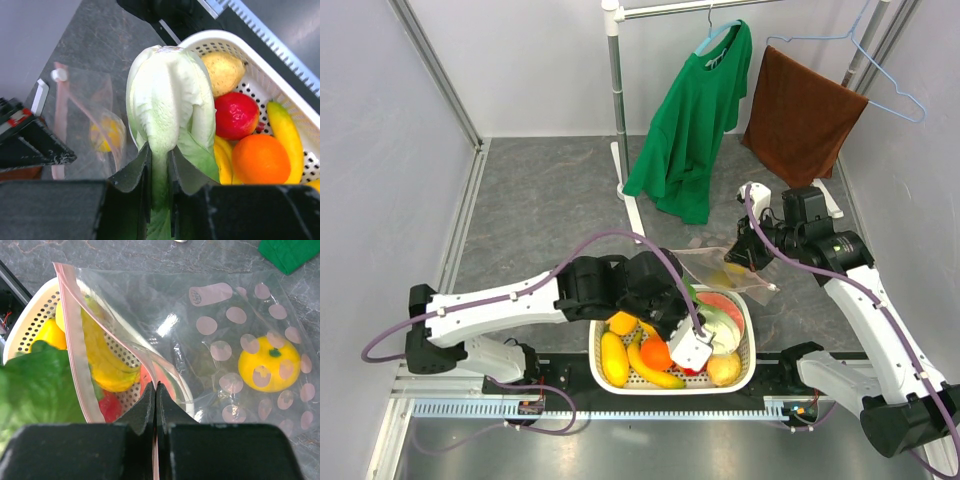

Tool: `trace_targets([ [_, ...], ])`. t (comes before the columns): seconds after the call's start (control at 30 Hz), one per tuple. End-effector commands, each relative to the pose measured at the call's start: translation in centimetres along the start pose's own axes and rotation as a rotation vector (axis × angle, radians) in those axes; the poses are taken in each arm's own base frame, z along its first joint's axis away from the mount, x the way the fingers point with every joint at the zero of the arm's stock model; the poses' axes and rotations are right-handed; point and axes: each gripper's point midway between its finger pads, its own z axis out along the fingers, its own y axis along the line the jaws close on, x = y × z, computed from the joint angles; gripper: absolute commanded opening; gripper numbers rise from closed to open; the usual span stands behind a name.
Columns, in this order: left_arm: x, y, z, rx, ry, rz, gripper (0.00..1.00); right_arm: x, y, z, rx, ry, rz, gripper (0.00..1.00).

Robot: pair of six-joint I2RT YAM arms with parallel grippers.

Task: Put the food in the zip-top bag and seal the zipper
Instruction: Pick up the fake vegetable from the bin, then place the fake vegetable in the zipper food storage bag.

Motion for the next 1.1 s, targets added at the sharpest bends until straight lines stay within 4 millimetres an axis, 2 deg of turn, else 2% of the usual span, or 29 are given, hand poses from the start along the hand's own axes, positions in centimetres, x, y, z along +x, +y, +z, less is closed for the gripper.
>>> trace_targets([
  [0.0, -3.5, 2.6, -3.7, -0.094, -0.101, -0.194, 0.15, -1.4, 0.3, -0.1, -0.007, -0.054, -0.013, 0.00],
  [0.07, -3.6, 3.3, -4.5, -0.112, -0.115, -0.337, 0.13, -1.4, 0.3, -0.1, -0.005, -0.055, -0.012, 0.00],
  [0.17, -3.1, 5.7, -6.9, -0.179, -0.145, -0.543, 0.11, -1.2, 0.2, 0.0, -0.005, -0.053, -0.002, 0.00],
  [0.2, -2.5, 7.3, -8.4, -0.240, -0.155, -0.614, 0.09, -1.0, 0.2, 0.0, -0.005, -0.049, 0.003, 0.00],
  [0.3, -1.8, 10.4, -11.3, -0.358, -0.177, -0.675, 0.07, -0.9, 0.3, 0.0, -0.002, -0.055, 0.021, 0.00],
  [0.4, -1.9, 11.0, -11.8, -0.365, -0.183, -0.734, 0.06, -1.2, 0.3, 0.0, 0.004, -0.077, 0.036, 0.00],
  [0.47, -1.7, 10.1, -11.0, -0.311, -0.166, -0.815, 0.05, -1.6, 0.5, -0.1, 0.005, -0.104, 0.062, 0.00],
  [0.63, -0.2, 7.4, -6.8, -0.121, -0.122, -1.115, 0.04, -1.7, 1.1, -0.3, -0.017, -0.124, 0.088, 0.00],
  [0.7, 1.4, 6.3, -5.4, -0.083, -0.093, -1.248, 0.04, -1.8, 1.3, -0.5, -0.021, -0.132, 0.091, 0.00],
  [0.73, 1.9, 6.4, -5.1, -0.074, -0.102, -1.297, 0.05, -1.9, 1.4, -0.6, -0.024, -0.136, 0.090, 0.00],
  [0.77, 3.5, 6.4, -5.3, -0.069, -0.110, -1.375, 0.05, -2.0, 1.6, -0.8, -0.030, -0.143, 0.089, 0.00],
  [0.87, 6.3, 7.4, -5.6, -0.054, -0.160, -1.619, 0.04, -2.2, 2.2, -1.2, -0.046, -0.163, 0.081, 0.00],
  [0.93, 7.6, 7.2, -5.0, -0.051, -0.144, -1.687, 0.03, -2.4, 2.5, -1.5, -0.057, -0.177, 0.072, 0.00],
  [1.07, 8.4, 6.5, -4.0, -0.014, -0.143, -1.827, 0.03, -2.8, 2.8, -1.9, -0.057, -0.200, 0.061, 0.00],
])
